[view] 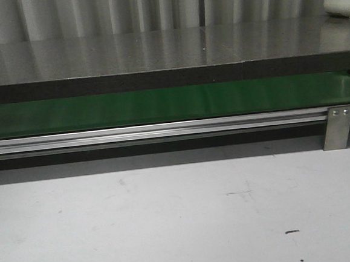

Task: Move button from left to right
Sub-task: 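Lift the button with the left gripper and lower it onto the belt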

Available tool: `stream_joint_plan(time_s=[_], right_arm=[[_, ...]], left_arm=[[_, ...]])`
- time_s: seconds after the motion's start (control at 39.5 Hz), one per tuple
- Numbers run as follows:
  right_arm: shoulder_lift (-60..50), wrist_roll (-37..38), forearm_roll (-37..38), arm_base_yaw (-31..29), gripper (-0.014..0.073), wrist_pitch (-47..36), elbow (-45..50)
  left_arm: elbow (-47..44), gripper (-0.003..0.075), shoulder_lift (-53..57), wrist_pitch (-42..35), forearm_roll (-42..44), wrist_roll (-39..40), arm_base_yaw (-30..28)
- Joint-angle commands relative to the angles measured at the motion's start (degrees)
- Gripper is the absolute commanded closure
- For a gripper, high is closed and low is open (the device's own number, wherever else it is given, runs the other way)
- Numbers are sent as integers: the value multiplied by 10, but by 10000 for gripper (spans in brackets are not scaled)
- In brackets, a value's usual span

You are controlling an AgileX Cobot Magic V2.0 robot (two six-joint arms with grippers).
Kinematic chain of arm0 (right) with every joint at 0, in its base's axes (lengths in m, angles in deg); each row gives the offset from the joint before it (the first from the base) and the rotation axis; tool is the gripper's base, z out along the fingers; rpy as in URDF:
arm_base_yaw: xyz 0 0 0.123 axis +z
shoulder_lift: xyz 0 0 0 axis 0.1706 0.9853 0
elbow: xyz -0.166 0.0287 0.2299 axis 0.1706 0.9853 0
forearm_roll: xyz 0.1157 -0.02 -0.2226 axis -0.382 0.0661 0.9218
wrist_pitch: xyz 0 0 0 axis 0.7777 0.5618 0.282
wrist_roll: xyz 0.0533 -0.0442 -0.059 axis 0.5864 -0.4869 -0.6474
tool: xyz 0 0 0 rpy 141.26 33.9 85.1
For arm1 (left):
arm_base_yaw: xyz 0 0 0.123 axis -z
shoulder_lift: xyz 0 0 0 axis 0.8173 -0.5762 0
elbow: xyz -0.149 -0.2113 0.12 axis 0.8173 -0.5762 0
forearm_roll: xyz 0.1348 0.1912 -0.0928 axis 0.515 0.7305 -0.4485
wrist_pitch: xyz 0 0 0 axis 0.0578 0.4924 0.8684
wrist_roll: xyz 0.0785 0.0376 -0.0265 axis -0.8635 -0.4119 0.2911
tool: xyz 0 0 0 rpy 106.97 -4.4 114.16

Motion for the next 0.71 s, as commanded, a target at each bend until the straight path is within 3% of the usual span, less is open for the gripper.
stream_joint_plan(time_s=[0.0, 0.13, 0.35, 0.68], right_arm=[[7, -2, -2, 1, -50, -40, -21], [7, -2, -2, 1, -50, -40, -21], [7, -2, -2, 1, -50, -40, -21], [7, -2, -2, 1, -50, -40, -21]], left_arm=[[49, 171, 39, 36, -10, -2, 10], [53, 318, 42, 36, -14, -2, 22], [53, 735, 69, 36, -14, -2, 53], [-1, 741, 177, 36, -13, -3, 78]])
